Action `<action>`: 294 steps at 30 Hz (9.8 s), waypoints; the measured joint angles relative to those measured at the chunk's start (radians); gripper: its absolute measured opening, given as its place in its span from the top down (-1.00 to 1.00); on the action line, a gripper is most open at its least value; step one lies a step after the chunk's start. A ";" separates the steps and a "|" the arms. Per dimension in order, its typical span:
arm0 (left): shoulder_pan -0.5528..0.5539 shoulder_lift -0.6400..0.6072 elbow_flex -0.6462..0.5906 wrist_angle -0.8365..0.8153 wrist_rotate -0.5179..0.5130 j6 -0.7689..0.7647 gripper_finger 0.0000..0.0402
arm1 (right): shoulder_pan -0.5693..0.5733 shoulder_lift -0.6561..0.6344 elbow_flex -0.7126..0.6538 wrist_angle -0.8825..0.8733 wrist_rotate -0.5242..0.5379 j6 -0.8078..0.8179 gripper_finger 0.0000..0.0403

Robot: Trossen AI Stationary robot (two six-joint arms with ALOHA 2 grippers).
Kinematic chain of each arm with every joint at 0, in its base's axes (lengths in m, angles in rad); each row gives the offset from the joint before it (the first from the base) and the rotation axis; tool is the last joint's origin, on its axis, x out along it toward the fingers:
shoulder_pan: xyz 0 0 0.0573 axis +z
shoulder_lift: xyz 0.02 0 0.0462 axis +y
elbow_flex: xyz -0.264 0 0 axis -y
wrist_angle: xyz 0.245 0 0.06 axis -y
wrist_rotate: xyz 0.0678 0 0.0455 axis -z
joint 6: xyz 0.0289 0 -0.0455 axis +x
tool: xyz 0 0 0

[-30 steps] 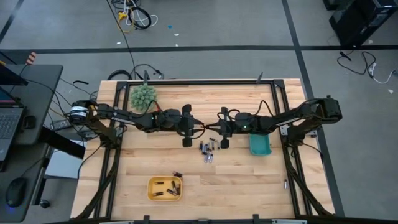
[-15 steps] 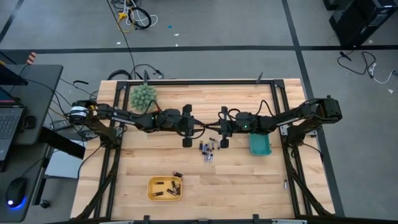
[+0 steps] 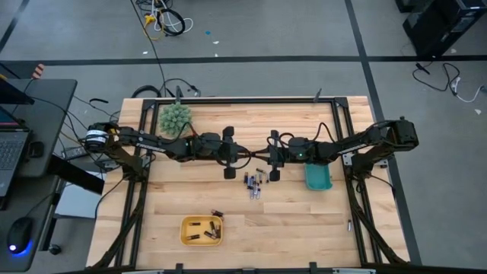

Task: Sort batteries
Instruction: Put the black battery into the yellow bin

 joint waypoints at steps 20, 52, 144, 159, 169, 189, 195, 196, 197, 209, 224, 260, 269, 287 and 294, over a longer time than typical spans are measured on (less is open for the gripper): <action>-0.376 -0.365 0.190 -1.085 0.142 -0.398 0.94 | -0.022 -0.183 0.002 -0.175 0.076 0.030 0.53; -0.673 -0.061 0.196 -1.153 0.117 -0.739 0.86 | -0.024 -0.158 0.002 -0.169 0.066 0.105 0.52; -0.665 0.237 0.340 -0.918 -0.239 -0.412 0.61 | 0.505 0.394 0.530 -0.619 0.307 0.531 0.59; -0.738 0.236 0.341 -1.134 -0.169 -0.633 0.61 | 0.490 0.395 0.530 -0.538 0.318 0.511 0.61; -0.774 0.236 0.417 -1.322 -0.139 -0.733 0.61 | 0.462 0.398 0.531 -0.446 0.319 0.417 0.68; -0.777 0.235 0.525 -1.491 -0.256 -0.737 0.61 | 0.450 0.524 0.531 -0.310 0.206 0.384 0.85; -0.770 0.234 0.549 -1.595 -0.315 -0.811 0.61 | 0.450 0.547 0.555 -0.279 0.224 0.391 0.98; -0.769 0.234 0.555 -1.617 -0.337 -0.820 0.61 | 0.448 0.559 0.561 -0.269 0.209 0.391 0.99; -0.766 0.234 0.560 -1.633 -0.364 -0.829 0.61 | 0.446 0.575 0.564 -0.258 0.190 0.391 0.99; -0.763 0.233 0.562 -1.634 -0.653 -0.846 0.61 | 0.432 0.721 0.600 -0.144 0.009 0.444 1.00; -0.763 0.233 0.562 -1.622 -0.686 -0.898 0.61 | 0.399 0.727 0.598 -0.098 -0.065 0.400 1.00; -0.788 0.233 0.561 -1.601 -0.529 -0.973 0.61 | 0.306 0.828 0.622 0.052 -0.019 0.469 1.00; -0.791 0.233 0.411 -1.634 -0.568 -1.084 0.61 | 0.273 0.609 0.622 -0.245 0.142 0.302 1.00; -0.822 0.184 0.455 -1.919 -0.957 -1.287 0.61 | -0.117 0.642 0.688 -0.384 -0.184 0.475 1.00; -0.822 0.181 0.455 -1.923 -0.961 -1.286 0.61 | -0.115 0.645 0.689 -0.443 -0.078 0.426 1.00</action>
